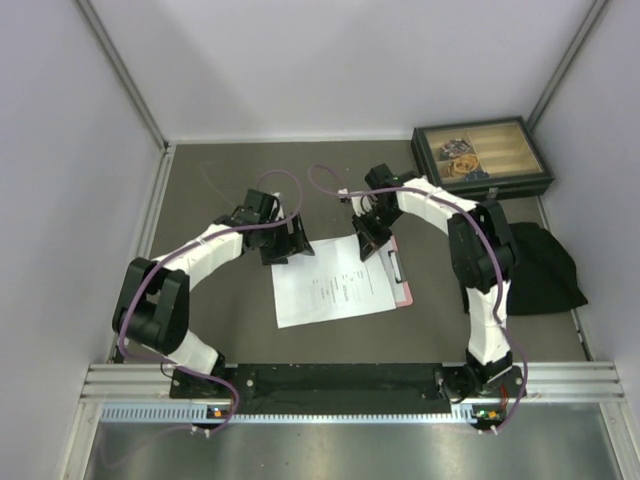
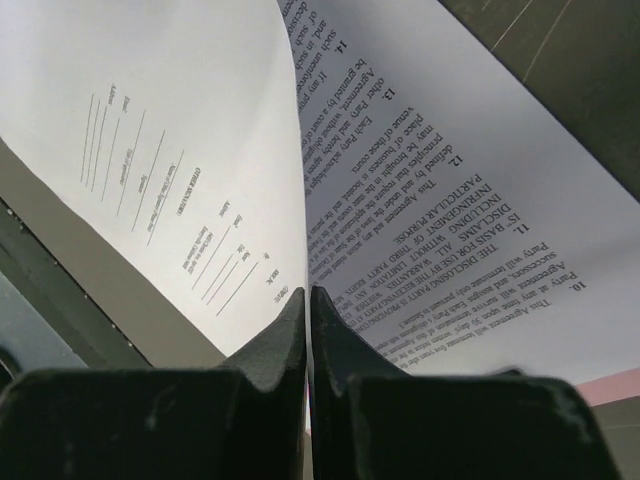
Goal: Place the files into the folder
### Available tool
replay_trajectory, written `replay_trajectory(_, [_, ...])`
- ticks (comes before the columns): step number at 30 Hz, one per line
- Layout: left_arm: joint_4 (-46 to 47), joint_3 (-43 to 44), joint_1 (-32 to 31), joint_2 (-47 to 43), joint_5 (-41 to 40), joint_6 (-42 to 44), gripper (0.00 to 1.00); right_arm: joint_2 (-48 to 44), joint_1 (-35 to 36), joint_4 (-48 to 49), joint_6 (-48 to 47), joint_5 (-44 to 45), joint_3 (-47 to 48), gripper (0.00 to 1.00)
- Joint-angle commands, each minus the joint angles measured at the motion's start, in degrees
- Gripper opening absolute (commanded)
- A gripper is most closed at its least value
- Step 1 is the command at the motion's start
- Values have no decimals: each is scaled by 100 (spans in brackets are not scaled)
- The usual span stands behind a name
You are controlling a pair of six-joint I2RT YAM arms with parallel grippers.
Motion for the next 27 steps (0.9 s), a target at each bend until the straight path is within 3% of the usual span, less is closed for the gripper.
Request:
replay_trajectory(1, [240,215,-47,11,120,-11,84,156,-37,-213,-297,152,312,0])
replay_trajectory(27, [319,197,-241,195,191,-37,85,279,-134,-187,-368,784,593,0])
